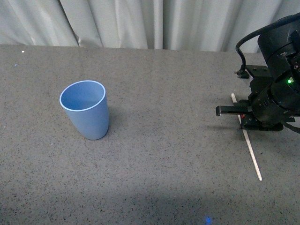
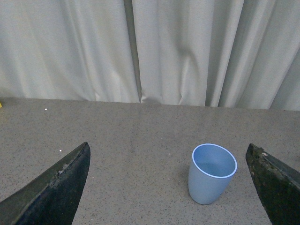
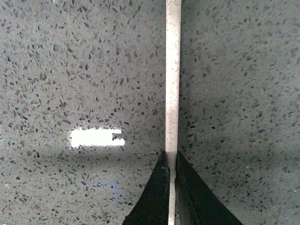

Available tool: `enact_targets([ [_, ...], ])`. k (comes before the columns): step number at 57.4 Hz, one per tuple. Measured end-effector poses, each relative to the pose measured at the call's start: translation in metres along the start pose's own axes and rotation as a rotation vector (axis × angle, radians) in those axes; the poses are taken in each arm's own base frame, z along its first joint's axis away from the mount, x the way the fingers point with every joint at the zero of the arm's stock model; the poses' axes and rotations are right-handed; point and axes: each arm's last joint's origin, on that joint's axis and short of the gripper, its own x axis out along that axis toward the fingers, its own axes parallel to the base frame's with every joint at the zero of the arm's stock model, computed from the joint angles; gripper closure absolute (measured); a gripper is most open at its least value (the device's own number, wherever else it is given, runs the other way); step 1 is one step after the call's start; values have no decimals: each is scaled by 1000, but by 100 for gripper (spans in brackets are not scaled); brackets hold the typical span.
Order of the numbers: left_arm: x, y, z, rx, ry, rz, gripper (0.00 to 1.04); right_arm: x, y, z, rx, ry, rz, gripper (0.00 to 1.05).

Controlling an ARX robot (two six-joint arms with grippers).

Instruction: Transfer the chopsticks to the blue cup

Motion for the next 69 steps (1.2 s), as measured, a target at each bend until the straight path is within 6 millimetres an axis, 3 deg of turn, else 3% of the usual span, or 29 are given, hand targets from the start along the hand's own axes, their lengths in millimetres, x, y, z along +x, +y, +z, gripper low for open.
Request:
enact_targets([
  [8, 0, 0, 0, 0, 0, 0, 7, -27, 4, 7, -10, -185, 70, 104],
  [13, 0, 0, 0, 0, 0, 0, 7, -58, 13, 16, -43, -400, 138, 104],
  [18, 0, 0, 0, 0, 0, 0, 7, -93, 33, 22, -122, -679, 272, 104],
  [26, 0, 0, 0, 0, 0, 0, 7, -116, 74, 15, -290, -960, 487, 104],
  [37, 0, 0, 0, 0, 0, 0, 7, -123, 110, 13, -384, -1031, 690, 104],
  [51, 0, 0, 0, 0, 0, 0, 7, -114, 165, 22, -444, -1001, 851, 104],
  [61, 0, 0, 0, 0, 0, 0, 7, -105, 192, 23, -468, -965, 908, 104],
  [69, 0, 0, 0, 0, 0, 0, 7, -93, 203, 21, -471, -934, 923, 104],
])
